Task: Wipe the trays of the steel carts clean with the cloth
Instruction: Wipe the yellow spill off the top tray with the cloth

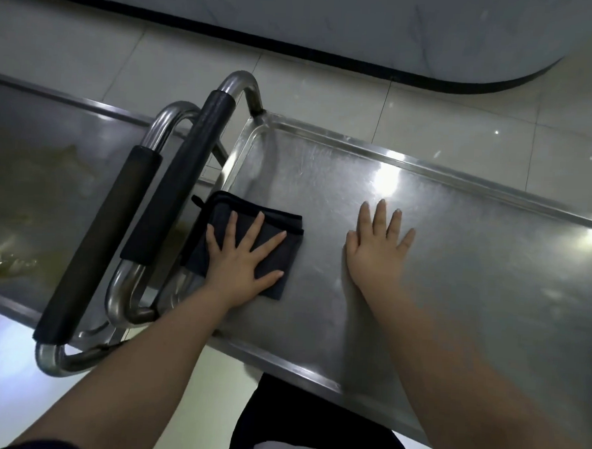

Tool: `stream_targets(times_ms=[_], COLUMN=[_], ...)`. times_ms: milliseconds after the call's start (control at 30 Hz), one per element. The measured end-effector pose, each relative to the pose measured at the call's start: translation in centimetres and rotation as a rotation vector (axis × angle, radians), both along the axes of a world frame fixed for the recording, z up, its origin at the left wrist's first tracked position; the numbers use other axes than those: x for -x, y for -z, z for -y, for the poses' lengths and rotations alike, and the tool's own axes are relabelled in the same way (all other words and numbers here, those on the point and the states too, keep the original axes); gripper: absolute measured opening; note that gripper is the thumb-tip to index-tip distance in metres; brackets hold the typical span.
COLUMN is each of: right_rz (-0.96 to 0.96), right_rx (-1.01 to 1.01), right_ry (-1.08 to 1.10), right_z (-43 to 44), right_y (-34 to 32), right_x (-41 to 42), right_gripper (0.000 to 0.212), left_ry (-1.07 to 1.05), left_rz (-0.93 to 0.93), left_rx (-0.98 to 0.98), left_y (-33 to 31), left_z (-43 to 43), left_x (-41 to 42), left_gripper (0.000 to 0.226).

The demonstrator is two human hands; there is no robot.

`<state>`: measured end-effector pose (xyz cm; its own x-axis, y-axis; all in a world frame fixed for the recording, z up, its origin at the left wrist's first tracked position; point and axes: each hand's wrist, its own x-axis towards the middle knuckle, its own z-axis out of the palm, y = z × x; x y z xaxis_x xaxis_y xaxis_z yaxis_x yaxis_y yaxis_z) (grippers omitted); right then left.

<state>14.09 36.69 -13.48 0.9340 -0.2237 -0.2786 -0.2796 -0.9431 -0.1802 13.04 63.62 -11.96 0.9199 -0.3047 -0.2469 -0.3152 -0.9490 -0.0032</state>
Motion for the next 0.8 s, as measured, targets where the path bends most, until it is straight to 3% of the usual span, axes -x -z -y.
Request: stream_targets(times_ms=[233,800], right_rz=[0.092,-0.008], right_rx=[0.013,0.086], right_ry=[-0.152,-0.181], right_z=[-1.0,-1.7], right_y=[0.4,0.4], right_x=[12.0,11.7], right_gripper=[0.060,0.062], left_ry=[-0.027,-0.030], left_rz=[-0.060,-0.217], left_rx=[0.013,0.013], left_y=[-0.5,-1.2], left_z=[0.0,-4.3], left_x=[0.5,9.3], left_gripper=[0.071,0.073])
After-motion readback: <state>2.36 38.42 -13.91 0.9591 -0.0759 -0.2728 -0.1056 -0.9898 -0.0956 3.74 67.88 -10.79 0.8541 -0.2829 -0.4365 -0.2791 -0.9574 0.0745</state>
